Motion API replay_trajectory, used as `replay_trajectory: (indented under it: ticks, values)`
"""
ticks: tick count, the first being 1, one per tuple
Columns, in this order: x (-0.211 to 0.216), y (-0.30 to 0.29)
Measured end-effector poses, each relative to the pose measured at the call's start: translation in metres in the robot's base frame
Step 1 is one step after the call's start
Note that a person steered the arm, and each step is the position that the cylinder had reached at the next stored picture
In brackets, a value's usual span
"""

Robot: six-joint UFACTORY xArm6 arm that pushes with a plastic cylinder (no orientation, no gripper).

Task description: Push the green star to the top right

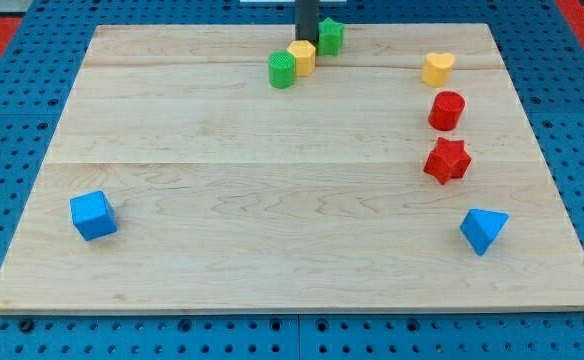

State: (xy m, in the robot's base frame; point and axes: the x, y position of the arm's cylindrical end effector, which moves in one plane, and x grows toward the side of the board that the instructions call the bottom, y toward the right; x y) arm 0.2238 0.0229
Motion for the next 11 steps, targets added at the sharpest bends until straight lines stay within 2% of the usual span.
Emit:
replay_trajectory:
  ticks: [2, 3, 6, 10, 11]
  values:
    - [-0.03, 0.002]
    - [-0.029, 0.013]
    - [0.012, 0.066]
    - [0.016, 0.131]
    - [0.013, 0.13]
